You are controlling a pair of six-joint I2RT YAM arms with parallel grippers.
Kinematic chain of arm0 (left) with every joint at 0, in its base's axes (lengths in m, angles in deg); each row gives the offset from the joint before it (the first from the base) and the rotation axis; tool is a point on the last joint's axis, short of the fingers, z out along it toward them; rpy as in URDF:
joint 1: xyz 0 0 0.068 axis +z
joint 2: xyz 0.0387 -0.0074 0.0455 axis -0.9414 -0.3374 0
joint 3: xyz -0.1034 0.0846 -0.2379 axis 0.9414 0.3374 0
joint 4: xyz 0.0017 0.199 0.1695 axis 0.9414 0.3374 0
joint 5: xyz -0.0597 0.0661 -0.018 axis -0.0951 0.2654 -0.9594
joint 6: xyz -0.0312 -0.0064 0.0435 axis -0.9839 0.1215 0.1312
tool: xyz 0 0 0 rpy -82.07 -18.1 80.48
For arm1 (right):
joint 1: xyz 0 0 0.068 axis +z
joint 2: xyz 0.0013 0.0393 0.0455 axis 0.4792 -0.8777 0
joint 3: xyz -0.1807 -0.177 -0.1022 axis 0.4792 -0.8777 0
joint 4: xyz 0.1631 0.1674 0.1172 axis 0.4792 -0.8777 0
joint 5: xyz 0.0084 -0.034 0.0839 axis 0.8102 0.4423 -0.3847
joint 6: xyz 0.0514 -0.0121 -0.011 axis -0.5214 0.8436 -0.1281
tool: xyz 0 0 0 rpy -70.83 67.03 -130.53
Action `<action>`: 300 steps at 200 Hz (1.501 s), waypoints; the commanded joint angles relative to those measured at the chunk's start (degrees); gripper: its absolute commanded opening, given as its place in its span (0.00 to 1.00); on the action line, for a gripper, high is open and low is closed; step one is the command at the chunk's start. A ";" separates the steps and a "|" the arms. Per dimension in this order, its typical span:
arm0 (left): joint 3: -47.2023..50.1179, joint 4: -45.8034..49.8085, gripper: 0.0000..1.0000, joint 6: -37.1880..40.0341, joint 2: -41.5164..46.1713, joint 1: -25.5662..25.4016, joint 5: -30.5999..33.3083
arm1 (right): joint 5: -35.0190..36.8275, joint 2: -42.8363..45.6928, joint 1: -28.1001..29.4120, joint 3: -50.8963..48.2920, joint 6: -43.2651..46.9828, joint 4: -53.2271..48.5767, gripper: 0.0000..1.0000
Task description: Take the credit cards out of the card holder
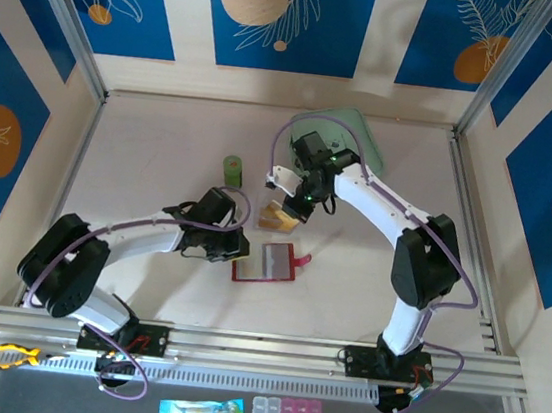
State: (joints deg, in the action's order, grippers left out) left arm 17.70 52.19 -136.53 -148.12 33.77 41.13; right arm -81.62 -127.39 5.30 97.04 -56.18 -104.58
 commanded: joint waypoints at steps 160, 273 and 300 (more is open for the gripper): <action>4.09 1.88 0.13 0.87 6.62 6.81 -0.28 | -0.16 -15.10 -0.23 15.43 18.21 -11.49 0.00; 4.39 1.41 0.14 0.50 6.67 7.16 -0.83 | 1.01 -13.86 -1.17 14.50 17.07 -10.73 0.19; 4.49 0.69 0.14 0.47 6.15 7.16 -1.50 | 0.29 -11.50 -1.06 12.61 14.67 -7.92 0.19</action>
State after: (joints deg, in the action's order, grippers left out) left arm 21.33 52.67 -136.33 -142.24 40.28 41.24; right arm -80.44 -142.17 4.34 111.69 -39.02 -113.96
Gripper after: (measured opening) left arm 0.139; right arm 0.193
